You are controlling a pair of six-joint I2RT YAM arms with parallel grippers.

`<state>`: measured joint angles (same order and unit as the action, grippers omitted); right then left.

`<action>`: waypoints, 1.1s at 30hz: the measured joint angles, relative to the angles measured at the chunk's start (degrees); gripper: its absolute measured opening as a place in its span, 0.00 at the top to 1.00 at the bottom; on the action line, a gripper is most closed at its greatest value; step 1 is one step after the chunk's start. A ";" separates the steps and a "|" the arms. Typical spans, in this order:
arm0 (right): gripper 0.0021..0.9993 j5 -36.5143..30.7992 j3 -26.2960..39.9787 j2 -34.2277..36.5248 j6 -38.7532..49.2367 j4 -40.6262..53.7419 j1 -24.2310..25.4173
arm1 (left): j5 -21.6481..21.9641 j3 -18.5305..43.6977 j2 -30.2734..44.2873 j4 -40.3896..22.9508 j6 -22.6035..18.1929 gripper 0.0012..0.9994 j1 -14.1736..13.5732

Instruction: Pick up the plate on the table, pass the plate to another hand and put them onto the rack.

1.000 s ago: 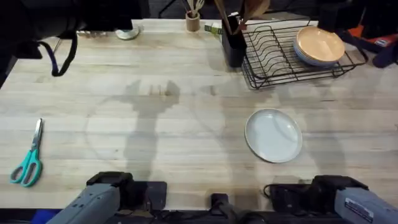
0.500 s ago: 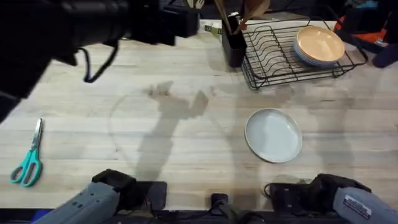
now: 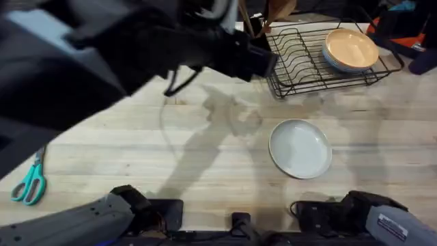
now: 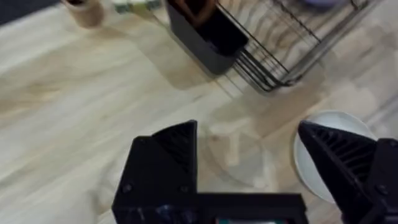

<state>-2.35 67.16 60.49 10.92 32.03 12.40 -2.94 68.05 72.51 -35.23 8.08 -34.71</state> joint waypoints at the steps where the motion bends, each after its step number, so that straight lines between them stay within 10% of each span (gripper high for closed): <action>1: 0.01 0.00 0.00 -0.02 0.00 0.00 0.00 | 0.49 0.00 0.70 0.00 1.02 0.00 -0.79; 17: 0.01 0.00 0.00 0.00 0.00 0.02 0.00 | 0.94 0.00 8.60 -0.41 15.56 0.00 -9.72; 33: 0.01 0.00 0.02 0.00 0.00 0.02 0.00 | 0.59 0.02 15.06 -3.61 17.87 0.00 -12.75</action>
<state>-2.35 67.18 60.49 10.92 32.05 12.40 -2.35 68.07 87.56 -38.83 25.96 -47.46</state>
